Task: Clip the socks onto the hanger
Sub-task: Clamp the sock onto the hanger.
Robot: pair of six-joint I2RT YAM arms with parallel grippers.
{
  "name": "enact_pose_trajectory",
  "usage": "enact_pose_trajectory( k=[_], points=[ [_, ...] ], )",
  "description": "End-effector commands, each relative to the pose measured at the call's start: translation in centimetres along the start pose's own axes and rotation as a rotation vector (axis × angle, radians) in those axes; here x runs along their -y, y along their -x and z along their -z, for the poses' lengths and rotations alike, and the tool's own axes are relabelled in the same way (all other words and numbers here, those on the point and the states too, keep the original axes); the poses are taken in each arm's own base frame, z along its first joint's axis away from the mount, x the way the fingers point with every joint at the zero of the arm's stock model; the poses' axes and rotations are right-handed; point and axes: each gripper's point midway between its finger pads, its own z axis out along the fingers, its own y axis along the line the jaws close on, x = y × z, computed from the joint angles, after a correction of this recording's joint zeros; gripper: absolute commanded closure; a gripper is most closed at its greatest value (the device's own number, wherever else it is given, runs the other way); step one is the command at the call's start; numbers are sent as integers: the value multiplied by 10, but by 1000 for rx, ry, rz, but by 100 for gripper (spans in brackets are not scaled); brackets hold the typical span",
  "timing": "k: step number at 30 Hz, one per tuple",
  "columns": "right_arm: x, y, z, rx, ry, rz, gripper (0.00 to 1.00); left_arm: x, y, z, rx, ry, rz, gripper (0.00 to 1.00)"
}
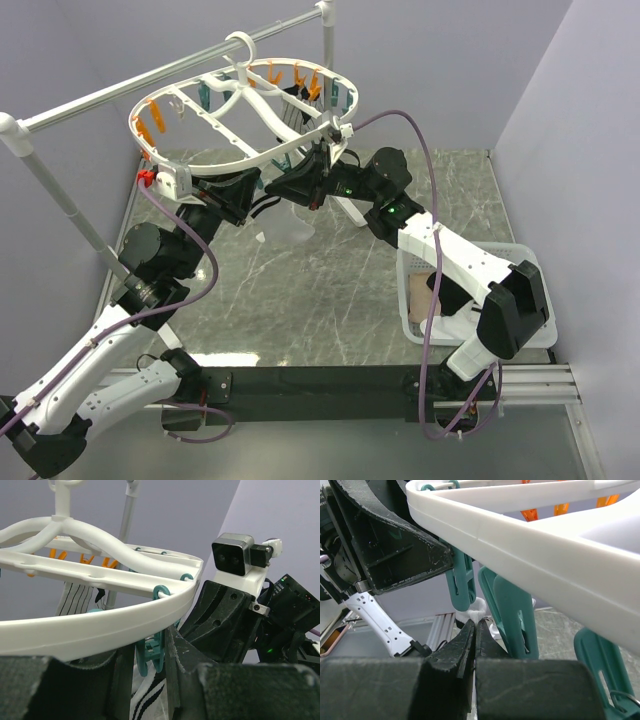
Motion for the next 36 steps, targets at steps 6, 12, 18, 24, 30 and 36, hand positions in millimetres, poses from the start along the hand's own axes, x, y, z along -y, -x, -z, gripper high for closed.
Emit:
enact_pose_trajectory(
  k=[6, 12, 18, 24, 30, 36],
  points=[
    [-11, 35, -5, 64, 20, 87, 100, 22, 10, 3, 12, -110, 10, 73],
    [-10, 36, -6, 64, 23, 78, 100, 22, 9, 3, 7, -112, 2, 73],
    [-20, 41, -4, 72, 48, 94, 100, 20, 4, 1, -7, -106, -7, 74],
    [-19, 45, -7, 63, 49, 84, 100, 22, 3, 2, -6, -119, -17, 74],
    [-17, 45, -9, 44, 35, 38, 100, 24, 3, 4, -4, -134, -29, 74],
    [-23, 50, -8, 22, 45, 30, 100, 23, 3, 4, -3, -137, -47, 74]
  ],
)
